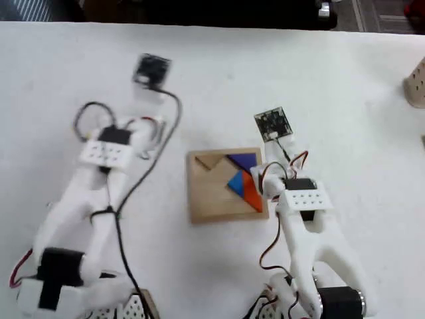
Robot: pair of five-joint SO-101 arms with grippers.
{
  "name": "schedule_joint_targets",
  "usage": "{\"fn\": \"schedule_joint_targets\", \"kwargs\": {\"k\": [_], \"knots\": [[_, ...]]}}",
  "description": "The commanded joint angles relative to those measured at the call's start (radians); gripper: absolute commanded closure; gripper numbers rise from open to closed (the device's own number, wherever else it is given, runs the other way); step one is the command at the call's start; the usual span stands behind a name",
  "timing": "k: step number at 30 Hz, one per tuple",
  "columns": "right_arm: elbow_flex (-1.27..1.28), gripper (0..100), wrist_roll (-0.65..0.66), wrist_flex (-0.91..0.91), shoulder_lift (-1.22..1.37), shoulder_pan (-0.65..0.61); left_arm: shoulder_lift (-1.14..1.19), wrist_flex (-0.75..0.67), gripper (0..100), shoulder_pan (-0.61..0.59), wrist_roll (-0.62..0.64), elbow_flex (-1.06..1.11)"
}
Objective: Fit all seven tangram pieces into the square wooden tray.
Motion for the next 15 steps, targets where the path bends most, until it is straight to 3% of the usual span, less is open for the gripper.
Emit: {"fn": "schedule_joint_targets", "kwargs": {"k": [1,5,9,13,15], "knots": [[-0.029,98.1,0.008,-0.019,-0.031,0.004,-0.119,-0.002,98,-0.145,0.012,0.101],[-0.029,98.1,0.008,-0.015,-0.031,0.004,-0.136,0.005,97,-0.311,0.014,0.176],[-0.028,98.1,0.008,-0.015,-0.031,0.002,-0.134,0.020,87,-0.470,0.037,0.245],[-0.017,98.1,0.008,-0.016,-0.031,-0.018,-0.137,0.170,73,-0.464,0.006,0.265],[-0.014,98.1,0.008,-0.018,-0.031,-0.018,-0.139,0.212,73,-0.443,-0.002,0.265]]}}
